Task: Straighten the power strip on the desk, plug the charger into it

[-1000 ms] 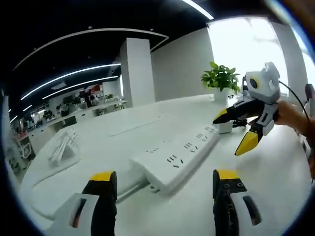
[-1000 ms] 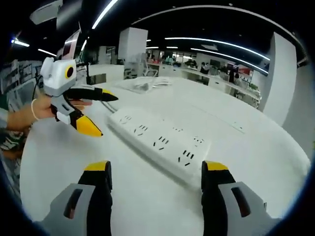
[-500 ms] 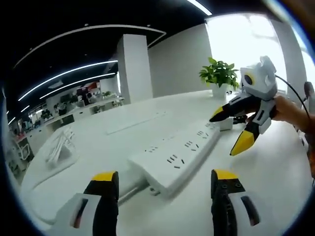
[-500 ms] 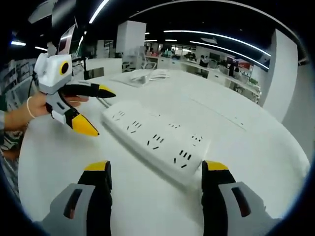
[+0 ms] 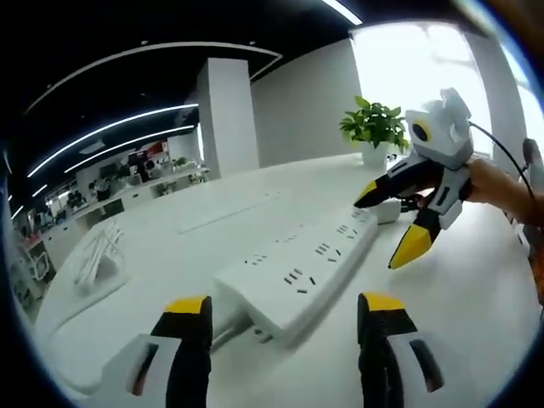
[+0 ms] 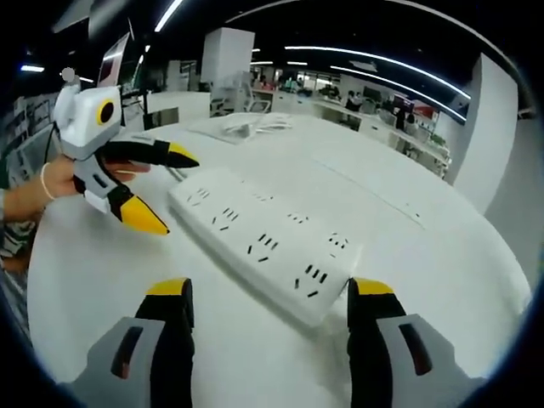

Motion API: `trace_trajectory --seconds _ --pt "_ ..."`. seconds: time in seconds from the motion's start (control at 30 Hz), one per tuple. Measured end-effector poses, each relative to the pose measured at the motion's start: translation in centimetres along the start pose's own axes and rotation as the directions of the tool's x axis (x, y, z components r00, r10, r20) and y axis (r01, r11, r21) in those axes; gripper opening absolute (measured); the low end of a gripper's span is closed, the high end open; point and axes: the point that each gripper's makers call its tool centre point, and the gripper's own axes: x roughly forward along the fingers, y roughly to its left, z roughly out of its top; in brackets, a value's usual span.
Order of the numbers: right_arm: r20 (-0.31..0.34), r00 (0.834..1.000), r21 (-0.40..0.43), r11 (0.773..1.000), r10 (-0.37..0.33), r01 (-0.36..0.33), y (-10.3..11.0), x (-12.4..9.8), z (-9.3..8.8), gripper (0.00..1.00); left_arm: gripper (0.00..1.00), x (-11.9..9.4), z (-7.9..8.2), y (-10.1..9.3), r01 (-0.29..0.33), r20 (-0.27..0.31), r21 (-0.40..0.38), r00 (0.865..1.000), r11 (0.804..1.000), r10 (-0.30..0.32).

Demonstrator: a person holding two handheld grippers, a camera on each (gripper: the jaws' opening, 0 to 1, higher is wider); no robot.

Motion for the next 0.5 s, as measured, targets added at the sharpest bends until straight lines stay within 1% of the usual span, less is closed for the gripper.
trace_trajectory --seconds 0.17,0.27,0.5 --pt "-0.012 1.000 -0.010 1.000 -0.024 0.024 -0.6 0.1 0.0 0.66 0.67 0.3 0.1 0.0 -0.004 -0.004 0.013 1.000 1.000 0.004" --pt "-0.019 0.999 -0.021 0.999 -0.037 0.036 -0.8 0.1 0.0 0.64 0.66 0.5 0.1 -0.2 0.003 -0.005 0.006 1.000 1.000 -0.003" --pt "-0.017 0.998 -0.008 0.998 -0.057 0.057 -1.4 0.3 -0.1 0.59 0.64 0.8 -0.3 -0.5 0.008 -0.026 0.009 1.000 1.000 -0.008"
